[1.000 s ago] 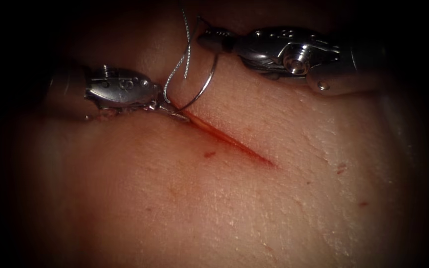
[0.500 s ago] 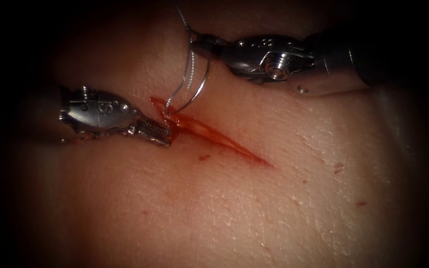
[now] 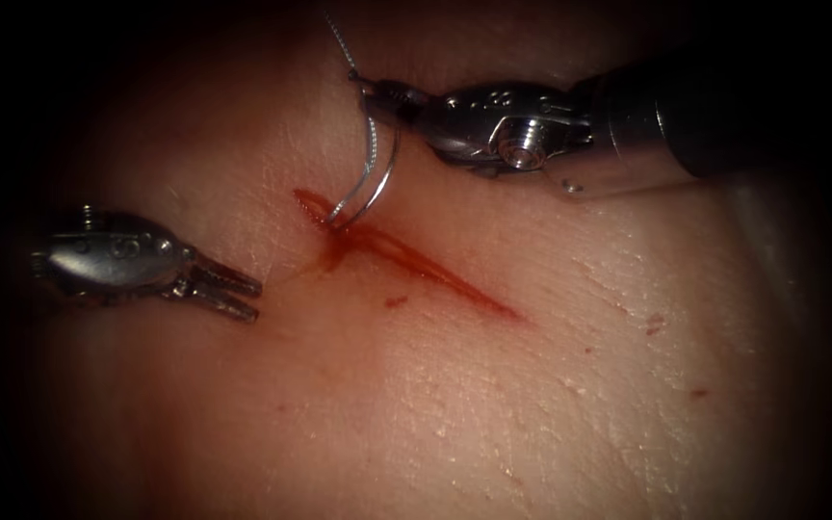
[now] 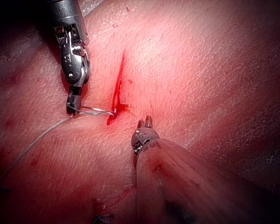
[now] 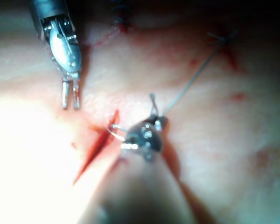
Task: Wound Closure
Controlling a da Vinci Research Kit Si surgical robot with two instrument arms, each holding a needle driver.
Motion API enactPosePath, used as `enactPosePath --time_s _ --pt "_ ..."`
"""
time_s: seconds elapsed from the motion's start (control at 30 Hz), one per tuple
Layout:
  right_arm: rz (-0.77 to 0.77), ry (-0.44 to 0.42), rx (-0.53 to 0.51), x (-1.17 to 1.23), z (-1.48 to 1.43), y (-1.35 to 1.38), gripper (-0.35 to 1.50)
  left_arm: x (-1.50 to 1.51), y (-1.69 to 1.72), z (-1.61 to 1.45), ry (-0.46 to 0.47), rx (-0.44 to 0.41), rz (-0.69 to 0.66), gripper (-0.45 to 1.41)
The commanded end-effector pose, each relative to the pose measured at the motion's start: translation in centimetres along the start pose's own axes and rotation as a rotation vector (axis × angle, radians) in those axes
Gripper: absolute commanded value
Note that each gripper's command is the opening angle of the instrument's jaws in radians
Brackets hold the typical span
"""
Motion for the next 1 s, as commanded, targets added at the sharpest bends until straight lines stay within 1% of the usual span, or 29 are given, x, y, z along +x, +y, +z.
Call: enactPosePath --time_s 0.03,0.23,0.33,0.43,0.63,0.77,0.9,1.0 --pt "0.000 0.000 0.000 -0.03 0.05 -0.03 -0.35 -0.05 0.00 0.12 0.000 -0.001 0.000 -0.08" --pt "-0.048 -0.012 -0.008 -0.07 0.06 -0.05 -0.35 -0.05 0.01 0.13 0.000 0.001 -0.001 -0.08" --pt "-0.078 -0.021 -0.032 -0.08 0.07 -0.02 -0.35 -0.05 0.01 0.14 0.000 0.001 -0.001 -0.10" --pt "-0.107 -0.027 -0.050 -0.07 0.08 -0.03 -0.35 -0.04 0.01 0.13 0.001 0.001 -0.002 -0.10" --pt "-0.126 -0.027 -0.056 -0.06 0.14 -0.18 -0.35 -0.02 0.01 0.13 0.001 0.000 -0.003 -0.11" --pt "-0.126 -0.033 -0.063 0.01 0.17 -0.29 -0.35 -0.01 0.00 0.13 0.001 0.001 -0.004 -0.13" --pt "-0.132 -0.029 -0.061 0.01 0.19 -0.34 -0.35 -0.01 0.00 0.12 0.001 -0.001 -0.004 -0.13" --pt "-0.127 -0.019 -0.055 0.03 0.17 -0.33 -0.35 -0.01 0.00 0.12 0.001 -0.001 -0.004 -0.13"
